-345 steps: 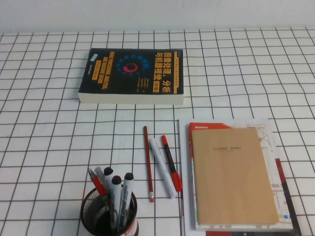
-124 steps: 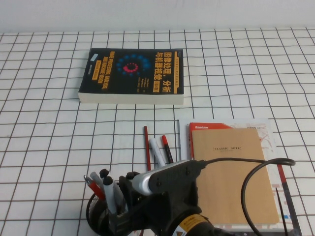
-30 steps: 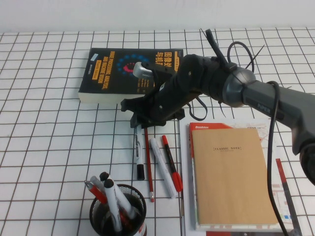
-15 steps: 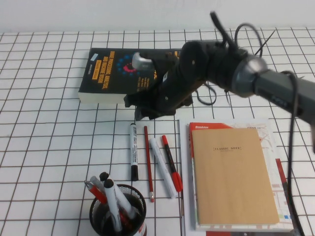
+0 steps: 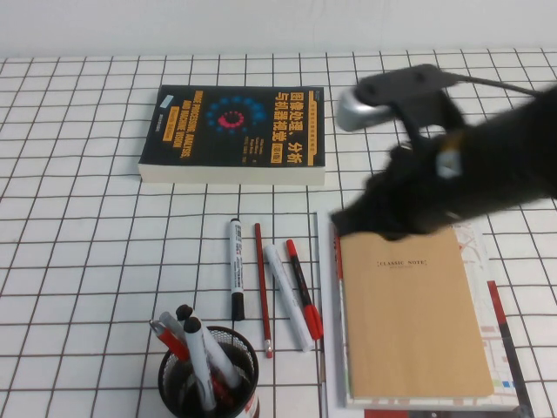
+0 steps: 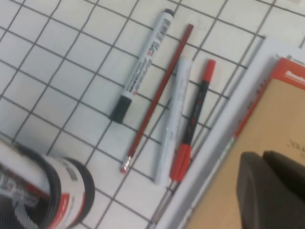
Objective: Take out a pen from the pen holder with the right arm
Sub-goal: 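Take a marker out of the pen holder and lay it on the table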
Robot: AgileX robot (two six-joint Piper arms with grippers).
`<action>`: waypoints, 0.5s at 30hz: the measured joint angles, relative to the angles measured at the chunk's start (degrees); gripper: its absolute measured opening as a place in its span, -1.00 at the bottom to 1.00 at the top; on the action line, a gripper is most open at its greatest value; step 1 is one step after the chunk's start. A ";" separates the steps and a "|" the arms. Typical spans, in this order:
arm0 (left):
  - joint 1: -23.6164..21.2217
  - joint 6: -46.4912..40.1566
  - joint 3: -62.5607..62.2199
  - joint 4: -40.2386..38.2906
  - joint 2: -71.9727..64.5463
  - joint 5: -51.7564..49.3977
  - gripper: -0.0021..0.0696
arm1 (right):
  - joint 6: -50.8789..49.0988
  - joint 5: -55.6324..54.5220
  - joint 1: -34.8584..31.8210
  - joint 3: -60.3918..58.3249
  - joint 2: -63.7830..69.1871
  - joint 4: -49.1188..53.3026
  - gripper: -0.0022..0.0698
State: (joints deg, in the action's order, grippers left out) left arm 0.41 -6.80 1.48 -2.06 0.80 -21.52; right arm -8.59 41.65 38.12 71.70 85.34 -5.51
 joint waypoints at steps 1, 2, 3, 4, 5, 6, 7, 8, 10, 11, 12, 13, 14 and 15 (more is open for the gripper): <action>0.00 0.00 0.00 0.00 0.00 0.00 -0.95 | 0.00 -0.11 0.00 -2.69 -3.36 0.73 -0.97; 0.00 0.00 0.00 0.00 0.00 0.00 -0.95 | 0.00 -0.11 0.00 -5.27 -6.76 1.29 -0.98; 0.00 0.00 0.00 0.00 0.00 0.00 -0.95 | 0.00 -0.11 0.00 -7.76 -10.14 1.54 -0.98; 0.00 0.00 0.00 0.00 0.00 0.00 -0.95 | 0.00 -0.11 0.00 -10.14 -12.81 1.64 -0.98; 0.00 0.00 0.00 0.00 0.00 0.00 -0.95 | 0.00 -0.11 0.00 -12.43 -16.19 1.77 -0.98; 0.00 0.00 0.00 0.00 0.00 0.00 -0.95 | 0.00 -0.11 0.00 -14.65 -19.50 1.77 -0.98; 0.00 0.00 0.00 0.00 0.00 0.00 -0.95 | 0.00 -0.11 0.00 -16.40 -22.17 1.77 -0.98; 0.00 0.00 0.00 0.00 0.00 0.00 -0.95 | 0.00 0.19 0.00 -18.50 -25.50 1.77 -0.98; 0.00 0.00 0.00 0.00 0.00 0.00 -0.95 | 0.00 1.48 0.00 -21.94 -32.14 1.49 -0.98; 0.00 0.00 0.00 0.00 0.00 0.00 -0.95 | 0.00 2.80 0.00 -23.62 -35.49 0.94 -0.98; 0.00 0.00 0.00 0.00 0.00 0.00 -0.95 | 0.00 4.36 0.00 -25.09 -38.87 0.40 -0.98; 0.00 0.00 0.00 0.00 0.00 0.00 -0.95 | 0.00 6.23 0.00 -26.10 -41.67 0.13 -0.98; 0.00 0.00 0.00 0.00 0.00 0.00 -0.95 | -0.13 8.23 0.00 -27.20 -45.24 -0.40 -0.98; 0.00 0.00 0.00 0.00 0.00 0.00 -0.95 | -0.13 9.63 0.00 -28.22 -48.16 -0.78 -0.98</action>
State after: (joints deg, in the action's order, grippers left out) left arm 0.41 -6.80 1.48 -2.06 0.80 -21.52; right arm -8.72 51.28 38.12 43.48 37.19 -6.29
